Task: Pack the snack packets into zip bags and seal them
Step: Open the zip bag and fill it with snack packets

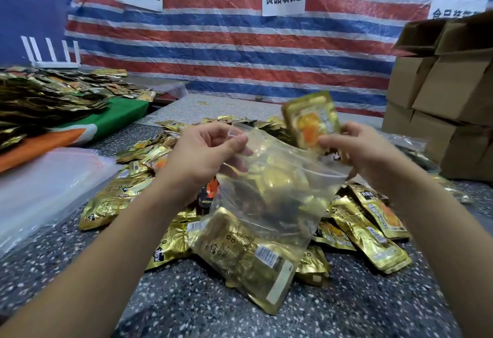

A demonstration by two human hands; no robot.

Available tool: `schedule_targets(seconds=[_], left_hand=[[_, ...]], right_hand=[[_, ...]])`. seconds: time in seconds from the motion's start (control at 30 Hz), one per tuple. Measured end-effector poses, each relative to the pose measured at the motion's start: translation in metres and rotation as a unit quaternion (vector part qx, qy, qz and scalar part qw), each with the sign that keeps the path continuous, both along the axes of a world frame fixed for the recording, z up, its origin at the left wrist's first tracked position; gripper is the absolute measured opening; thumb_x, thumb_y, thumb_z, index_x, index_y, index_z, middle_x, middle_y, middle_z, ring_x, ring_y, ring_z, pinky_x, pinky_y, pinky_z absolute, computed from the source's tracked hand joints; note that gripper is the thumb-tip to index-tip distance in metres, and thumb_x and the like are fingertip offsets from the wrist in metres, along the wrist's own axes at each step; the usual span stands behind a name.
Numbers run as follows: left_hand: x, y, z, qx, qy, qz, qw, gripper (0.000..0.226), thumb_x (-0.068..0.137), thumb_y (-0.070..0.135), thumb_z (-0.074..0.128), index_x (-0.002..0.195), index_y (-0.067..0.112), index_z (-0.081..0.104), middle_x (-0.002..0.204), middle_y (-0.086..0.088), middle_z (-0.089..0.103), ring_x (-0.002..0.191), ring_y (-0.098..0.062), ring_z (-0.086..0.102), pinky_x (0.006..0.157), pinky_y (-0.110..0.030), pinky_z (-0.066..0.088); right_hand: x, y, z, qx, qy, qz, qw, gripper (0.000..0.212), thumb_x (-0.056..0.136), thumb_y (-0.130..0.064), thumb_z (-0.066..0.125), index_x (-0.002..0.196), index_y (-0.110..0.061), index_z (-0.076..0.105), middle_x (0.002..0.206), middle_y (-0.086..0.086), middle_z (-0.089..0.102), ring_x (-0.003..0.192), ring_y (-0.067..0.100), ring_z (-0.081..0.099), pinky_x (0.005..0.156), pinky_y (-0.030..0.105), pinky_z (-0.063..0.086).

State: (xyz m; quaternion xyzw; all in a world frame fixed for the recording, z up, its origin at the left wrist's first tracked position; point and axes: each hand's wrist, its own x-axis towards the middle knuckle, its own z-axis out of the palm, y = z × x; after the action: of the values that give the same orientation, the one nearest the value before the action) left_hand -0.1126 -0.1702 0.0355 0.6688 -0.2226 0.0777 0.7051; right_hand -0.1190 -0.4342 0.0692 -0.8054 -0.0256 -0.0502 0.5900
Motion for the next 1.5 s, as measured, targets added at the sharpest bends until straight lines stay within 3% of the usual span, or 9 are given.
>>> schedule_targets(seconds=[0.07, 0.17, 0.3, 0.4, 0.83, 0.97, 1.23, 1.4, 1.5], left_hand=[[-0.001, -0.002, -0.001, 0.005, -0.004, -0.012, 1.0, 0.011, 0.083, 0.019, 0.067, 0.089, 0.009, 0.067, 0.074, -0.007, 0.074, 0.056, -0.019, 0.067, 0.048, -0.026, 0.054], [-0.002, -0.003, -0.002, 0.012, -0.008, -0.02, 1.0, 0.02, 0.076, 0.024, 0.069, 0.09, 0.009, 0.068, 0.076, -0.008, 0.074, 0.059, -0.021, 0.067, 0.052, -0.029, 0.057], [-0.002, -0.006, -0.004, 0.012, -0.009, -0.006, 1.0, 0.008, 0.081, 0.015, 0.069, 0.088, 0.01, 0.068, 0.075, -0.008, 0.075, 0.058, -0.022, 0.067, 0.052, -0.029, 0.058], [-0.002, -0.007, -0.005, 0.006, -0.005, 0.003, 1.0, 0.003, 0.086, 0.007, 0.067, 0.087, 0.01, 0.068, 0.075, -0.009, 0.075, 0.056, -0.02, 0.067, 0.051, -0.029, 0.057], [-0.001, -0.008, -0.008, 0.002, -0.006, 0.015, 1.0, 0.005, 0.08, 0.014, 0.073, 0.084, 0.012, 0.07, 0.076, -0.009, 0.075, 0.057, -0.019, 0.068, 0.048, -0.028, 0.056], [-0.002, -0.009, -0.008, -0.002, 0.002, 0.022, 1.0, 0.021, 0.07, 0.025, 0.074, 0.086, 0.011, 0.07, 0.075, -0.009, 0.075, 0.057, -0.02, 0.068, 0.048, -0.027, 0.054], [-0.002, -0.013, -0.01, -0.003, 0.011, 0.032, 0.999, 0.005, 0.084, 0.008, 0.072, 0.083, 0.012, 0.069, 0.072, -0.007, 0.074, 0.055, -0.017, 0.066, 0.047, -0.025, 0.053], [-0.002, -0.01, -0.008, -0.007, 0.009, 0.023, 1.0, 0.01, 0.08, 0.016, 0.073, 0.087, 0.011, 0.07, 0.074, -0.008, 0.075, 0.057, -0.017, 0.068, 0.047, -0.023, 0.052], [-0.002, -0.008, -0.009, -0.013, 0.015, 0.013, 1.0, 0.017, 0.074, 0.023, 0.073, 0.086, 0.012, 0.069, 0.074, -0.006, 0.075, 0.056, -0.017, 0.068, 0.047, -0.023, 0.052]], right_hand=[[-0.002, 0.0, 0.01, 0.122, -0.016, 0.005, 0.992, 0.057, 0.07, -0.026, 0.072, 0.121, -0.004, 0.058, 0.101, 0.01, 0.072, 0.089, 0.028, 0.071, 0.072, 0.043, 0.061], [-0.008, 0.004, 0.019, 0.239, -0.048, 0.039, 0.969, 0.049, 0.076, -0.02, 0.069, 0.121, -0.006, 0.059, 0.096, 0.005, 0.074, 0.087, 0.022, 0.072, 0.069, 0.036, 0.061], [-0.017, 0.014, 0.026, 0.298, -0.091, 0.06, 0.948, 0.044, 0.079, -0.022, 0.067, 0.119, -0.006, 0.058, 0.089, 0.003, 0.074, 0.079, 0.016, 0.072, 0.067, 0.028, 0.059], [-0.023, 0.02, 0.031, 0.342, -0.102, 0.067, 0.932, 0.042, 0.08, -0.023, 0.067, 0.118, -0.006, 0.059, 0.099, 0.007, 0.074, 0.088, 0.019, 0.073, 0.072, 0.028, 0.059], [-0.038, 0.043, 0.011, 0.26, -0.173, 0.037, 0.949, 0.037, 0.076, -0.022, 0.07, 0.109, -0.008, 0.062, 0.093, 0.004, 0.077, 0.087, 0.022, 0.075, 0.064, 0.032, 0.059], [-0.042, 0.044, 0.01, 0.249, -0.184, 0.035, 0.95, 0.035, 0.076, -0.025, 0.07, 0.107, -0.01, 0.063, 0.092, 0.003, 0.077, 0.088, 0.022, 0.075, 0.064, 0.033, 0.06], [-0.044, 0.042, 0.009, 0.299, -0.206, -0.011, 0.932, 0.044, 0.076, -0.027, 0.073, 0.114, -0.007, 0.063, 0.097, 0.004, 0.076, 0.089, 0.021, 0.075, 0.064, 0.03, 0.059], [-0.04, 0.043, -0.004, 0.183, -0.224, -0.064, 0.955, 0.035, 0.075, -0.032, 0.077, 0.104, -0.016, 0.065, 0.099, 0.004, 0.077, 0.094, 0.026, 0.074, 0.085, 0.052, 0.058], [-0.039, 0.041, -0.012, 0.137, -0.259, -0.087, 0.952, 0.018, 0.084, -0.022, 0.077, 0.098, -0.023, 0.066, 0.094, -0.005, 0.077, 0.09, 0.015, 0.074, 0.079, 0.041, 0.062]])
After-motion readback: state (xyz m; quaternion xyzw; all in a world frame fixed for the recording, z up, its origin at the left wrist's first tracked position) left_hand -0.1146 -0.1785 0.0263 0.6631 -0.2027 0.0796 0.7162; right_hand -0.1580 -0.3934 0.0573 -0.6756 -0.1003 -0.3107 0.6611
